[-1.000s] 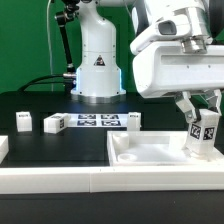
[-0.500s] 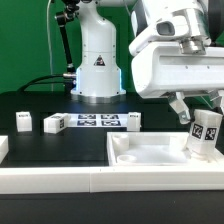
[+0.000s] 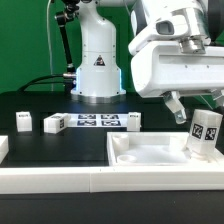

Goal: Assemble square table

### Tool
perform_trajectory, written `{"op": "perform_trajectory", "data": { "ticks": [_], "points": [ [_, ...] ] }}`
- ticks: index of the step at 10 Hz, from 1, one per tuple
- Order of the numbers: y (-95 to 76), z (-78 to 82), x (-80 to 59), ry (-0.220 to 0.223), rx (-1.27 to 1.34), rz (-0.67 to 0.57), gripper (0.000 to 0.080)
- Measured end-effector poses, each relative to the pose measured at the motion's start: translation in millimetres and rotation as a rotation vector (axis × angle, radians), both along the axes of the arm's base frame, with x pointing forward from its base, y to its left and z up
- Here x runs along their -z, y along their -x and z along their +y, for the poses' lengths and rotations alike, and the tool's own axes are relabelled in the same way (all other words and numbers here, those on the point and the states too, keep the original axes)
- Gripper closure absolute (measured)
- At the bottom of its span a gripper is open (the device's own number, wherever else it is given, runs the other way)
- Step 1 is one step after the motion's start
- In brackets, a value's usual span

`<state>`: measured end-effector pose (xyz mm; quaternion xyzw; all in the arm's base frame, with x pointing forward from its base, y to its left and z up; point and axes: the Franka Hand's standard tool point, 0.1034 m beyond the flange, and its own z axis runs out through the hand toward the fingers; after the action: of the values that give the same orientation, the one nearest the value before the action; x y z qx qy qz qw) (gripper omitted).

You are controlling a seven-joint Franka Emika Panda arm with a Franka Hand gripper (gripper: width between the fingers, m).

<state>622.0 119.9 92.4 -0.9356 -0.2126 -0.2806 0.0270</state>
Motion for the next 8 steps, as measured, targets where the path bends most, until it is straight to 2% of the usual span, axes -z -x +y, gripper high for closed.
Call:
{"op": "perform_trajectory", "data": {
  "ticks": [2,3,5,7,8],
  "points": [
    [-2.1,2.1,-7.5,0.004,-0.007,-0.005,0.0151],
    [-3.4,2.1,-12.8,0.005,-0.015,0.037,0.0151],
    [-2.7,2.3,-10.6,0.004,-0.012,0.035,0.0151],
    [3.7,15.2,-9.2,-0.008,-0.017,0.189,0.0151],
    [5.4,12.8,-5.8,-0.005,-0.014,0.246,0.0151]
  ]
}}
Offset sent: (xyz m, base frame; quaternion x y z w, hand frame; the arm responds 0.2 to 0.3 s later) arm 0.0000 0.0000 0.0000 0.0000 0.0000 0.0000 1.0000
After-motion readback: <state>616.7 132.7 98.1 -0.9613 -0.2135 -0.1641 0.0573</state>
